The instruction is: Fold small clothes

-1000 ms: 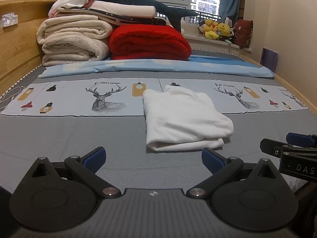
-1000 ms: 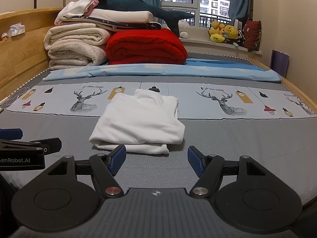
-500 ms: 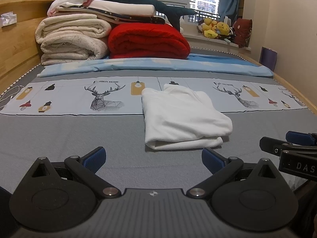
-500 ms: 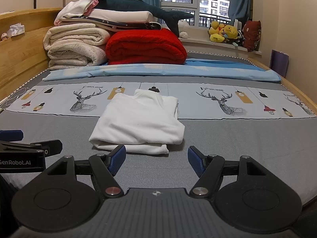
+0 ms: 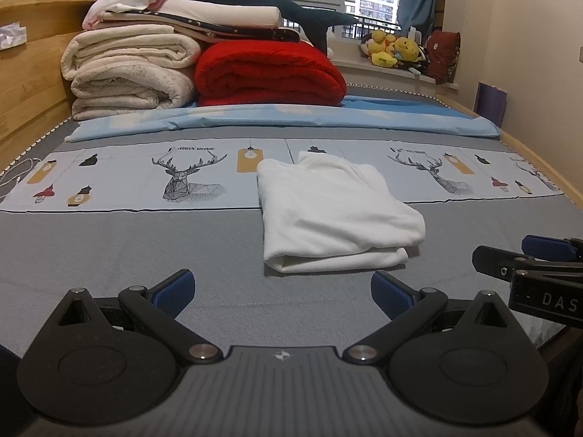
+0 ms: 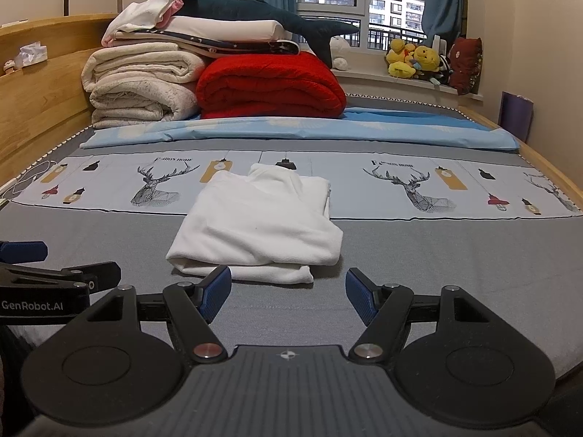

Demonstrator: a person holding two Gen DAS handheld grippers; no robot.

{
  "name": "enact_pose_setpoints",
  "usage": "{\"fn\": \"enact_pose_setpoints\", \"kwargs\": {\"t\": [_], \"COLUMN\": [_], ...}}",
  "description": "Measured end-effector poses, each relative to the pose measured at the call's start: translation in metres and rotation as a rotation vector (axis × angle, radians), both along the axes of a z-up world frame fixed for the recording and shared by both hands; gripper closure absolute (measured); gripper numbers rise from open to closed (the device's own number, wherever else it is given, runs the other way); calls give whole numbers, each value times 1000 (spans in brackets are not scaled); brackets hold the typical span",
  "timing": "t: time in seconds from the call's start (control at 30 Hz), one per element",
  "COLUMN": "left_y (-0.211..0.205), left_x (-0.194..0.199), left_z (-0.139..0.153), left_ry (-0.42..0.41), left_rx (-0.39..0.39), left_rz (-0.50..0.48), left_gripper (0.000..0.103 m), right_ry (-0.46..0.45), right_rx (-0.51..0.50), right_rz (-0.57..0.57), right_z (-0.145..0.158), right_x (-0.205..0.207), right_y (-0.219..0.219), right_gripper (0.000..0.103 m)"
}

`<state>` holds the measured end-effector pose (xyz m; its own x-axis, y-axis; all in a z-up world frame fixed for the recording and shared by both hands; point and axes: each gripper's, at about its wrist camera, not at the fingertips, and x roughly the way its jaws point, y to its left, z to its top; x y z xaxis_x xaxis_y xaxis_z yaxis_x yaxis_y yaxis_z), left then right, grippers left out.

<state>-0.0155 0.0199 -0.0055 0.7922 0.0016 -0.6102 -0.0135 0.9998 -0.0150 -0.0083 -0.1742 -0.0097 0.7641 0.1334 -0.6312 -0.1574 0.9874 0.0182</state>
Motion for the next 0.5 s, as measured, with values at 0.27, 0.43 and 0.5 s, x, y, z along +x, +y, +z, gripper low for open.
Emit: {"fn": "enact_pose_setpoints", "kwargs": {"t": [0.27, 0.43, 0.5], "left_y": [0, -1, -1], "left_x": [1, 1, 1], "left_z": [0, 0, 0], "left_ry": [1, -1, -3], "left_rx": [-3, -4, -3], "left_rz": [-6, -9, -10], "left_gripper": [0, 0, 0], "right_ry": [1, 2, 2], "right_rx": [0, 0, 0], "right_rz": [1, 1, 0], "right_z": [0, 1, 0], "right_x": [0, 0, 0], "right_y": [0, 0, 1], "right_gripper": [32, 32, 32]}}
